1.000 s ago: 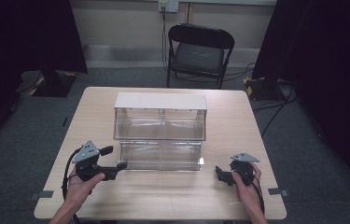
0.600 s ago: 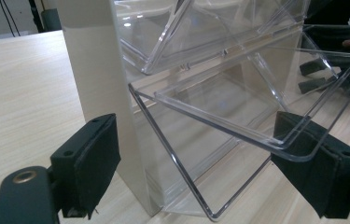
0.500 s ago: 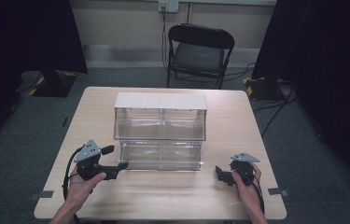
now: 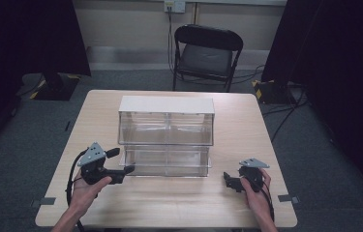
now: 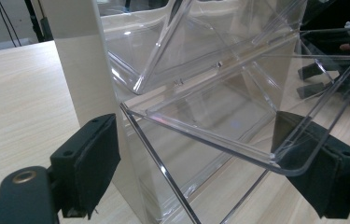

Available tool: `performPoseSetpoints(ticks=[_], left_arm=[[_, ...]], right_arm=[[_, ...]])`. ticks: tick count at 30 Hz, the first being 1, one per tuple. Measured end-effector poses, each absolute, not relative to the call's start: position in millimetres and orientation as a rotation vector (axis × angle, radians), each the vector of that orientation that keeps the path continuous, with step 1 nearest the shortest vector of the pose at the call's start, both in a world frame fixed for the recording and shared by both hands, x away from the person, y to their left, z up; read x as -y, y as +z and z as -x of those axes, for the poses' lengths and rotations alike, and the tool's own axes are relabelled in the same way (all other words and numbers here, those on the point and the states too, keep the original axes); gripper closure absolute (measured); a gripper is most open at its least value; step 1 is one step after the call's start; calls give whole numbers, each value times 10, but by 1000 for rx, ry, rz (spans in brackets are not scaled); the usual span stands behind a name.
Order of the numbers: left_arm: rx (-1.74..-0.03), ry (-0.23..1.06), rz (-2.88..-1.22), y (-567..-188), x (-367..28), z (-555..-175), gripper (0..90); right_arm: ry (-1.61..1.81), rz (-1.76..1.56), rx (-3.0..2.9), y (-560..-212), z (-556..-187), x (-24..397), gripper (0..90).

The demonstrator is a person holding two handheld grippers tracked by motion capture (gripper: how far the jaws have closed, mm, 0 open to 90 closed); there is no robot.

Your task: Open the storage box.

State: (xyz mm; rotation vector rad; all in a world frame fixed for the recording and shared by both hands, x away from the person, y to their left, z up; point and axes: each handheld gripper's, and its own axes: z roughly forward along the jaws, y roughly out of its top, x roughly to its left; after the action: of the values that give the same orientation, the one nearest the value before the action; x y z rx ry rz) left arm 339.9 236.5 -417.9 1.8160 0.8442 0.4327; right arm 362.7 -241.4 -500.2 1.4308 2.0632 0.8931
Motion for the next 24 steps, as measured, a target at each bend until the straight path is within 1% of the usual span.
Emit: performPoseSetpoints(ticks=[24], left_arm=[[-843,426,-1800,-4145,-2332,-3430,151]], right_arm=[[893,-1432,-2063,-5002,-3627,2414,131]])
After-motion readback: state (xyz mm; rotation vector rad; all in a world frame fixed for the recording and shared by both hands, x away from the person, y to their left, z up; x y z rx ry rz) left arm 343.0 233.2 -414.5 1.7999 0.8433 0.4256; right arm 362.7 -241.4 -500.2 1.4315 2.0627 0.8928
